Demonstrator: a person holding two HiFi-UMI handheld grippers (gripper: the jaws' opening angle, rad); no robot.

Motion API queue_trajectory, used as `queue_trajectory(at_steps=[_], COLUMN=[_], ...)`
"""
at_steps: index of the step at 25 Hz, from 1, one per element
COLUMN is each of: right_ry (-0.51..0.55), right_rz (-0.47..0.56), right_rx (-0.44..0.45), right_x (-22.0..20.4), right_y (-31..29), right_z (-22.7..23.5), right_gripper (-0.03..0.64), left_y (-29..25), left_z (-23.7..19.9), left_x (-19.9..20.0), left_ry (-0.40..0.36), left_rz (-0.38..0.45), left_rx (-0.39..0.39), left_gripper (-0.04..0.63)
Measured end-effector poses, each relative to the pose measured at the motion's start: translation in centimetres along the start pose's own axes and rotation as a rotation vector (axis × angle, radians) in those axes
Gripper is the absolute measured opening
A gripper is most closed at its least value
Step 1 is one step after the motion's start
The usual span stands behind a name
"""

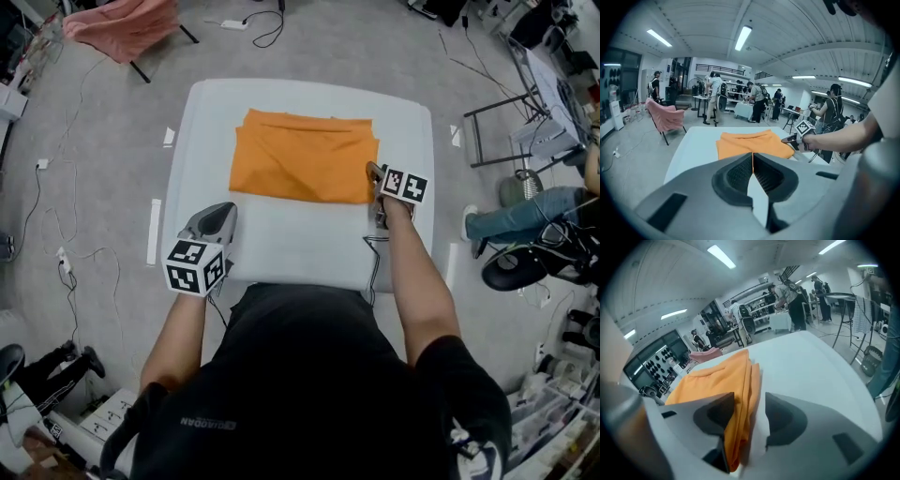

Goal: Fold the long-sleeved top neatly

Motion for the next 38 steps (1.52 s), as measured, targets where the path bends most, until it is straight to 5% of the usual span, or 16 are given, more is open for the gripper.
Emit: queue_trajectory(at_steps=[12,17,22,25,28,30,38], right_ry=[-0.063,-0.043,0.085,0.087,0.056,0.028,0.026], right_rz=[0.032,-0.035,-0.071,-0.065,-0.034,-0.026,-0.034], right_rx=[0.138,0.074,-0.1,-0.124,-0.096,-0.036,0.031], right_x=[0.5,0.1,-0.3,-0.5,-0.3,-0.3,0.1], right_y=[-0.4,-1.8,-2.5,-2.6,-2.6,-2.6,-1.6], right_z=[-1.0,-1.1,-1.8,-2.0,-1.6,-1.3,-0.6], right_gripper=[0.249,0.262,0.213,0.179,0.155,0.067,0.044], left_y=[-0.9,-1.1,-1.5,-1.8,-2.2,-2.3,-2.4], left_z=[1.2,0.5,0.1,0.4,0.7,0.8,0.0], left_x=[-1.8,-2.1,-2.6,-2.6,-2.4,-2.2,-1.8], left_ry=[0.128,0.151,0.158,0.15,0.136,0.131,0.102], left_rz=[-0.023,-0.038,-0.053,-0.058,-0.056,-0.056,-0.054], left_rx=[0.023,0.042,0.04,0.034,0.024,0.016,0.0], left_gripper=[0.009,0.009,0.009,0.009,0.009,0.009,0.009])
Point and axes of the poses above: the fingertips, and each gripper's own axes: y backward along the fingers, z to its right, x out of its top, the point moved 2 cm from there along y, backward along the fingers, and after that the axes turned 10 degrees about -z, right-handed, at the moved point
